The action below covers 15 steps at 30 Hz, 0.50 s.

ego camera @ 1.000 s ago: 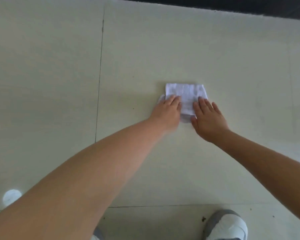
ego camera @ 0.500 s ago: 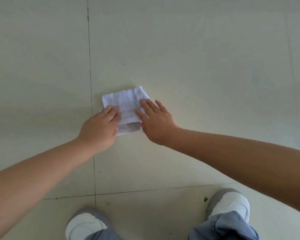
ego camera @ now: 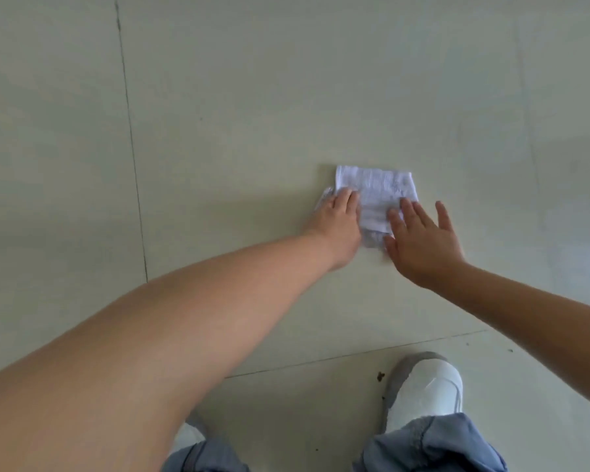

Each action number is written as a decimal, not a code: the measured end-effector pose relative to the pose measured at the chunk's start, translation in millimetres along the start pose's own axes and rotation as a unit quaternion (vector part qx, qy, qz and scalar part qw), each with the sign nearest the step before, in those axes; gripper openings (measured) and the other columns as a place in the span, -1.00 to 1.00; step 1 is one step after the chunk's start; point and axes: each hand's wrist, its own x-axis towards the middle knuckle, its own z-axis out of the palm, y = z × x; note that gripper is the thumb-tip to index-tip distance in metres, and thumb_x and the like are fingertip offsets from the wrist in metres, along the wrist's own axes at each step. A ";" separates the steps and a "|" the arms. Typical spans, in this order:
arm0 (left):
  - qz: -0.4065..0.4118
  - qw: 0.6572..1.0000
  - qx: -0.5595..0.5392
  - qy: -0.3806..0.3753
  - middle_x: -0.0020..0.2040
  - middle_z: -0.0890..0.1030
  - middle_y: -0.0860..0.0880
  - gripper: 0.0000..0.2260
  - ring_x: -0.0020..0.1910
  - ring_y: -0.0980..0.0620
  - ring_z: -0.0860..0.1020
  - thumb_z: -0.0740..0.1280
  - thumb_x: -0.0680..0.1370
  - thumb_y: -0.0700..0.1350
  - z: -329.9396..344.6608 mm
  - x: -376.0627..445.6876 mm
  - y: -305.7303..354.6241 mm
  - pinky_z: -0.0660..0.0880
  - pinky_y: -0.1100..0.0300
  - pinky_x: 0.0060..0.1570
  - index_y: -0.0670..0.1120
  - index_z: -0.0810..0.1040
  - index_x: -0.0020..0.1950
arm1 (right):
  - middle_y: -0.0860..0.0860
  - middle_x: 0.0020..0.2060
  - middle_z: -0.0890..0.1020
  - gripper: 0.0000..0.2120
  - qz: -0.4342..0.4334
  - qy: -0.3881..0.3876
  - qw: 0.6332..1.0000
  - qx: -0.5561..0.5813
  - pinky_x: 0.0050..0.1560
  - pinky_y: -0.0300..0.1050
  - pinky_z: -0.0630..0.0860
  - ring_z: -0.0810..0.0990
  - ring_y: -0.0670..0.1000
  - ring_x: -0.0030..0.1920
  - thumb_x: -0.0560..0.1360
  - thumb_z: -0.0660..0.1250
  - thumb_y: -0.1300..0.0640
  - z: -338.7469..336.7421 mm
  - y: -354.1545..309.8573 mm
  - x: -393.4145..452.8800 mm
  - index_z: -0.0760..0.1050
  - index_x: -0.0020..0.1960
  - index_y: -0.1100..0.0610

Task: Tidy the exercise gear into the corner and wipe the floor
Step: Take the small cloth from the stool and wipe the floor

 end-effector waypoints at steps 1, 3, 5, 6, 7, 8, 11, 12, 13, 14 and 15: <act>-0.008 1.000 0.002 0.012 0.56 -0.11 -0.22 -0.52 0.55 -0.17 -0.12 -0.07 0.66 -0.16 -7.4 10.6 -3.4 -0.13 -0.02 0.51 -0.31 -0.09 0.53 | 0.13 0.54 -0.08 -0.47 0.012 0.014 1.000 0.019 0.50 0.11 -0.21 -0.07 0.07 0.55 0.63 -0.16 -0.02 -4.7 5.1 11.1 -0.11 0.54 0.16; -0.020 1.000 0.005 0.021 0.56 -0.09 -0.22 -0.52 0.55 -0.17 -0.11 -0.06 0.65 -0.16 -20.2 23.3 -13.9 -0.11 0.00 0.51 -0.30 -0.07 0.54 | 0.11 0.54 -0.08 -0.48 0.030 0.028 0.997 0.066 0.50 0.12 -0.19 -0.08 0.05 0.55 0.64 -0.14 0.00 -19.0 8.4 31.9 -0.09 0.54 0.17; -0.033 0.999 -0.004 0.028 0.56 -0.07 -0.21 -0.52 0.55 -0.15 -0.09 -0.05 0.65 -0.17 -26.9 30.3 -32.0 -0.08 0.03 0.51 -0.28 -0.05 0.54 | 0.06 0.55 -0.09 -0.49 0.031 0.043 0.993 0.107 0.50 0.14 -0.17 -0.10 0.03 0.55 0.64 -0.12 0.02 -35.6 3.9 51.7 -0.08 0.54 0.15; -0.048 0.998 -0.012 0.032 0.56 -0.05 -0.20 -0.54 0.56 -0.15 -0.07 -0.05 0.65 -0.18 -26.7 30.5 -43.6 -0.06 0.04 0.51 -0.27 -0.03 0.54 | 0.04 0.55 -0.10 -0.50 0.022 0.053 0.991 0.124 0.49 0.16 -0.17 -0.11 0.01 0.55 0.64 -0.11 0.03 -44.4 -0.8 61.4 -0.08 0.54 0.13; -0.060 0.997 -0.024 0.045 0.56 -0.03 -0.21 -0.55 0.56 -0.15 -0.05 -0.06 0.66 -0.19 -25.3 28.9 -55.8 -0.04 0.05 0.51 -0.27 0.00 0.53 | 0.03 0.55 -0.10 -0.50 0.010 0.062 0.988 0.141 0.49 0.16 -0.18 -0.12 0.00 0.55 0.64 -0.10 0.05 -52.4 -7.2 70.5 -0.08 0.54 0.12; -0.067 0.995 -0.033 0.060 0.55 0.00 -0.22 -0.57 0.55 -0.15 -0.02 -0.07 0.66 -0.19 -21.3 25.5 -69.4 -0.02 0.05 0.50 -0.27 0.04 0.53 | 0.01 0.55 -0.11 -0.50 -0.006 0.071 0.986 0.150 0.49 0.16 -0.18 -0.12 -0.01 0.55 0.64 -0.09 0.06 -59.1 -15.5 78.2 -0.08 0.54 0.11; -0.063 0.987 -0.032 0.145 0.44 0.27 -0.36 -0.48 0.46 -0.27 0.26 -0.12 0.56 -0.12 -2.7 3.6 -112.9 0.23 -0.01 0.42 -0.36 0.31 0.41 | -0.01 0.55 -0.12 -0.49 -0.057 0.092 0.983 0.145 0.50 0.13 -0.20 -0.13 -0.02 0.55 0.63 -0.07 0.07 -73.2 -48.7 90.8 -0.09 0.54 0.08; -0.066 0.984 -0.017 0.162 0.30 0.44 -0.42 -0.45 0.31 -0.34 0.44 -0.08 0.50 -0.11 5.9 -6.1 -124.9 0.40 -0.07 0.29 -0.40 0.45 0.27 | -0.01 0.55 -0.12 -0.49 -0.073 0.098 0.982 0.141 0.50 0.12 -0.21 -0.13 -0.02 0.55 0.63 -0.06 0.06 -75.1 -61.8 90.4 -0.09 0.54 0.07; -0.061 0.984 0.003 0.170 0.14 0.56 -0.45 -0.49 0.13 -0.38 0.57 -0.01 0.45 -0.12 15.6 -16.8 -134.1 0.52 -0.12 0.11 -0.42 0.56 0.11 | -0.01 0.55 -0.12 -0.49 -0.088 0.102 0.982 0.135 0.50 0.11 -0.21 -0.13 -0.01 0.55 0.63 -0.06 0.06 -75.5 -74.6 87.3 -0.09 0.54 0.07; -0.062 0.985 0.020 0.160 0.01 0.61 -0.44 -0.54 -0.01 -0.37 0.63 0.05 0.42 -0.14 25.0 -28.9 -141.2 0.58 -0.14 -0.03 -0.42 0.61 0.00 | 0.00 0.55 -0.12 -0.48 -0.101 0.105 0.981 0.129 0.50 0.11 -0.21 -0.13 0.00 0.55 0.62 -0.05 0.06 -74.9 -86.5 80.8 -0.10 0.54 0.08; -0.065 0.988 0.026 0.135 -0.05 0.64 -0.42 -0.58 -0.08 -0.35 0.66 0.09 0.41 -0.16 32.4 -42.2 -144.0 0.60 -0.13 -0.09 -0.41 0.63 -0.07 | 0.01 0.55 -0.12 -0.48 -0.114 0.102 0.981 0.123 0.50 0.10 -0.21 -0.14 0.01 0.55 0.62 -0.05 0.08 -71.5 -97.2 72.5 -0.11 0.54 0.09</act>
